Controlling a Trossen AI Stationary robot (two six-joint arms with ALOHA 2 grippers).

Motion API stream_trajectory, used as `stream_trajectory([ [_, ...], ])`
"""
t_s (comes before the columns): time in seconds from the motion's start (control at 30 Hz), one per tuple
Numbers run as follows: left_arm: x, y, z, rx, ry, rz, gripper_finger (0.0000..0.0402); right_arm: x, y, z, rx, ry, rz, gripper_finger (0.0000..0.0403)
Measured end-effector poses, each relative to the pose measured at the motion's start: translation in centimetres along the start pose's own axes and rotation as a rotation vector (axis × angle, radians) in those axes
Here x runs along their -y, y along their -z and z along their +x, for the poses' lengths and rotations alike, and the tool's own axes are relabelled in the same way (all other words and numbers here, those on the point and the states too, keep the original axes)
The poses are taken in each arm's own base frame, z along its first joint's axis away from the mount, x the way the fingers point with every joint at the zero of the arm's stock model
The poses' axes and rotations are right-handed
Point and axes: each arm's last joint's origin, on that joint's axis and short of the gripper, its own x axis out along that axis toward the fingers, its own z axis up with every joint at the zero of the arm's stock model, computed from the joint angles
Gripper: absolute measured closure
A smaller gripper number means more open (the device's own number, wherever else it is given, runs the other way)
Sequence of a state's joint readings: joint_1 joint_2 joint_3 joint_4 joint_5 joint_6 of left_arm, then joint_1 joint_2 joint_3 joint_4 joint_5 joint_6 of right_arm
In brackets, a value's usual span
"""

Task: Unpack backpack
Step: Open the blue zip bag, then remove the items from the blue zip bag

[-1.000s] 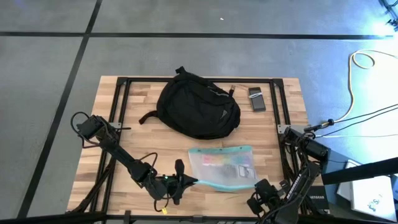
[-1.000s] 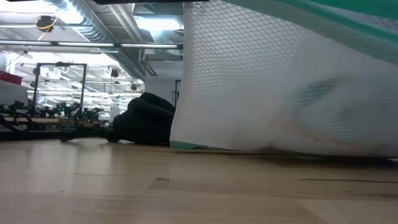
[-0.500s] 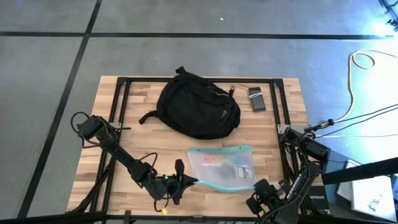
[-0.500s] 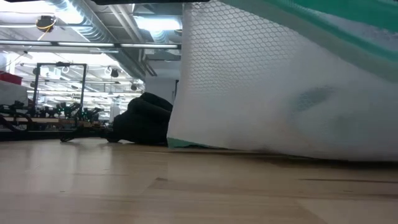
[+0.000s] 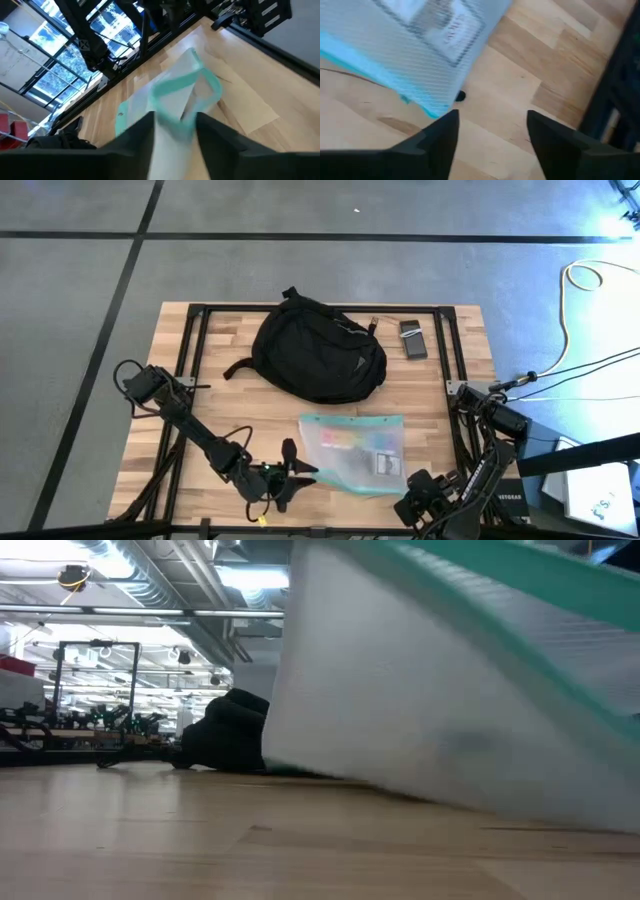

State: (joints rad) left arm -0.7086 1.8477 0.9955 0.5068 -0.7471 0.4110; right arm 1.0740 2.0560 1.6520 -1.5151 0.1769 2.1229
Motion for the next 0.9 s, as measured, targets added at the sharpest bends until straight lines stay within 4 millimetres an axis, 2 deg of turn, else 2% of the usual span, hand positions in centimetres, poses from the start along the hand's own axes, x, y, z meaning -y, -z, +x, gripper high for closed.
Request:
stream_trajectory([
  [0.17,0.0,0.0,0.0,0.007,0.008,-0.037,0.0147,-0.3,0.0,0.0,0.028,-0.049,-0.003,0.0115],
  [0.3,-0.2,-0.5,0.0,0.041,-0.011,-0.077,0.0095,-0.4,0.0,0.0,0.039,-0.066,-0.001,0.0081],
  [0.43,-0.3,-0.6,0.0,0.056,-0.013,-0.078,0.0087,-0.8,0.0,0.0,0.061,-0.12,0.006,0.0065],
  [0.67,0.3,-0.9,-0.3,0.098,0.065,-0.099,0.0086,-1.4,-0.1,-0.2,0.169,-0.232,0.01,0.0064],
  [0.9,1.0,-0.3,0.2,0.098,0.125,-0.045,0.0086,-3.1,-1.5,-0.2,0.303,-0.354,-0.045,0.0064],
])
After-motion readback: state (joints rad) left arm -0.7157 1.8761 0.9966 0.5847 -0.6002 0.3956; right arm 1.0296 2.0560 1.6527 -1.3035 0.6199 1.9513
